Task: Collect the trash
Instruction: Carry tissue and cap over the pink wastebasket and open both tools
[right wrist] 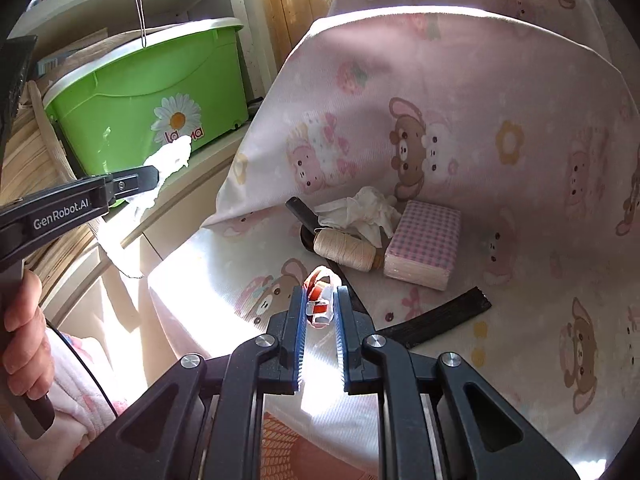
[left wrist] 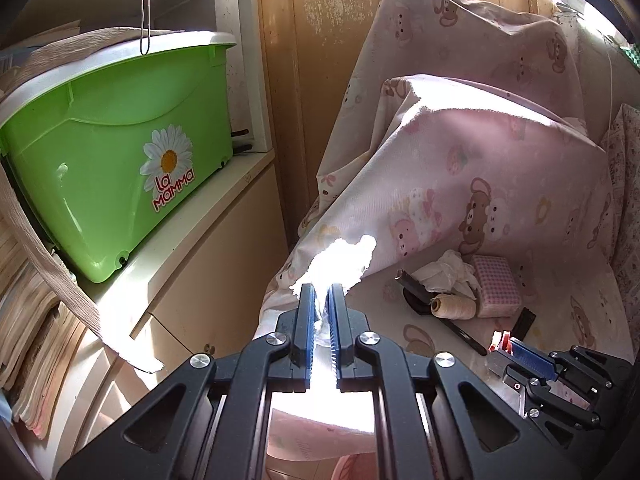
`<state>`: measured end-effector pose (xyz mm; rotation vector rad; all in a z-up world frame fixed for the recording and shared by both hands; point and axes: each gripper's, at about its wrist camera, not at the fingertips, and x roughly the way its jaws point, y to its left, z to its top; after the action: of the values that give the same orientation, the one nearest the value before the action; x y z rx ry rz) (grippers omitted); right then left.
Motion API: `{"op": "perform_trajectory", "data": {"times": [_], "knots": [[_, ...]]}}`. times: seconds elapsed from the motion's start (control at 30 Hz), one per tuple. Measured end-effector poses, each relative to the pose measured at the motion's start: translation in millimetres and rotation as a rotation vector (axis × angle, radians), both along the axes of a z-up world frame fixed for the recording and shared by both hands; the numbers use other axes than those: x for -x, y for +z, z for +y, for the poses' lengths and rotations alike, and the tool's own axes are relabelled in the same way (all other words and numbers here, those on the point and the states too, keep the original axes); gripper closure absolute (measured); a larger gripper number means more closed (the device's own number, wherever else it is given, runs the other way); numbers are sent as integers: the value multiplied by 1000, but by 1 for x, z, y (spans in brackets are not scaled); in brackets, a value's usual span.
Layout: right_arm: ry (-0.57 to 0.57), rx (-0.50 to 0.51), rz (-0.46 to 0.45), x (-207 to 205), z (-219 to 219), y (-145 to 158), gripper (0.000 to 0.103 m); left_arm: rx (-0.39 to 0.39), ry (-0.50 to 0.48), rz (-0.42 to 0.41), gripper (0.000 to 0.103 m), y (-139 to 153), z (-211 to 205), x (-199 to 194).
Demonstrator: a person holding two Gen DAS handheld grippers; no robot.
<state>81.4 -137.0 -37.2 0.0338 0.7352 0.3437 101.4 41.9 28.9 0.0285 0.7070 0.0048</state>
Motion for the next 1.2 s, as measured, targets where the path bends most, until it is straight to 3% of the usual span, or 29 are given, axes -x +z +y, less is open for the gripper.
{"op": "perform_trajectory", "data": {"times": [0.13, 0.33, 0.5, 0.57, 0.7, 0.93, 1.07, 1.2], "knots": [[-8, 4, -22, 19, -10, 11, 88, 92, -20, 15, 96, 2, 0, 15], [-34, 15, -66, 57, -22, 33, 88, 97, -34, 74, 96, -23, -6, 55], [-62, -44, -33, 82, -34, 35, 88, 140, -70, 178, 96, -42, -11, 65], [-58, -56, -4, 88, -36, 31, 88, 132, -67, 205, 96, -48, -14, 66], [-49, -39, 44, 95, -35, 17, 88, 222, -84, 273, 96, -58, -9, 66], [-16, -45, 131, 91, -27, -5, 88, 246, -121, 412, 96, -84, -14, 60], [4, -17, 191, 89, -18, -25, 88, 223, -101, 515, 96, -106, -16, 55], [-18, 13, 245, 86, -16, -45, 88, 278, -85, 655, 96, -137, -14, 51]]}}
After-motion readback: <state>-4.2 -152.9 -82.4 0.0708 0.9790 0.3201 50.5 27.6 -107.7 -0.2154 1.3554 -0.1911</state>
